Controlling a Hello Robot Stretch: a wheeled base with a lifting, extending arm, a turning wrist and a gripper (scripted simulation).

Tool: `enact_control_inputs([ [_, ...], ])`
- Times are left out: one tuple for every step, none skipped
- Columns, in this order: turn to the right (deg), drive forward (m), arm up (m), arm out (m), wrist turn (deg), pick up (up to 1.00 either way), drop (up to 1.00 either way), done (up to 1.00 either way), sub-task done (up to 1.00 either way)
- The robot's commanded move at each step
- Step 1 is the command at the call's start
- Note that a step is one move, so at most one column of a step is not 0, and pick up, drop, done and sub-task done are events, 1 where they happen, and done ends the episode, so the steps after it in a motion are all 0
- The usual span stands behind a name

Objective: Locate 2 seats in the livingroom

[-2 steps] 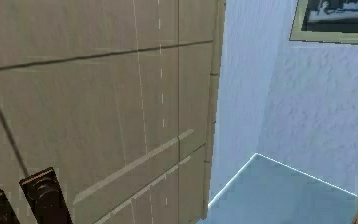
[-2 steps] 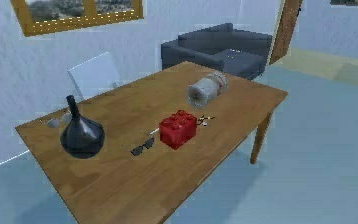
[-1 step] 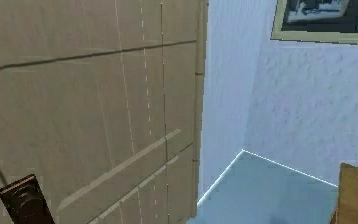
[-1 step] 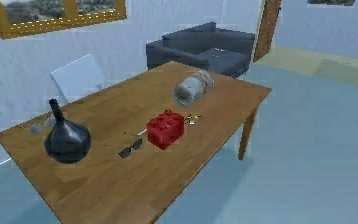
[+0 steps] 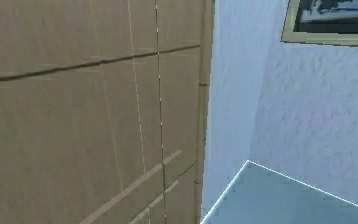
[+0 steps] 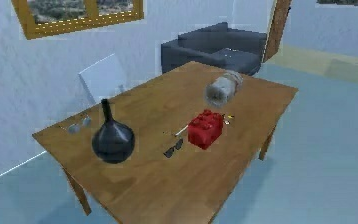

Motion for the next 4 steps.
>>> enact_control_inputs([
  [36.0,0.00,0.00,0.00,0.0,0.00,0.00,0.00,0.00],
  [0.0,0.80,0.00,0.00,0.0,0.00,0.00,0.00,0.00],
  [45.0,0.00,0.00,0.00,0.0,0.00,0.00,0.00,0.00],
  [24.0,0.00,0.00,0.00,0.0,0.00,0.00,0.00,0.00],
])
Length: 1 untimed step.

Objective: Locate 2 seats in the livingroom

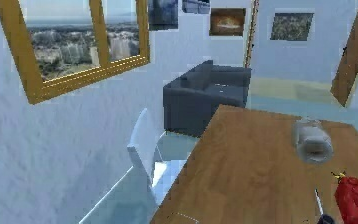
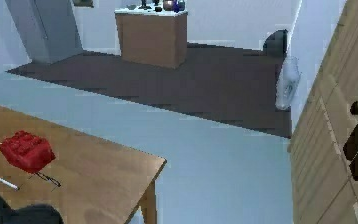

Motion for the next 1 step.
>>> enact_control_inputs([
  [0.0,0.00,0.00,0.00,0.0,0.00,0.00,1.00,0.00],
])
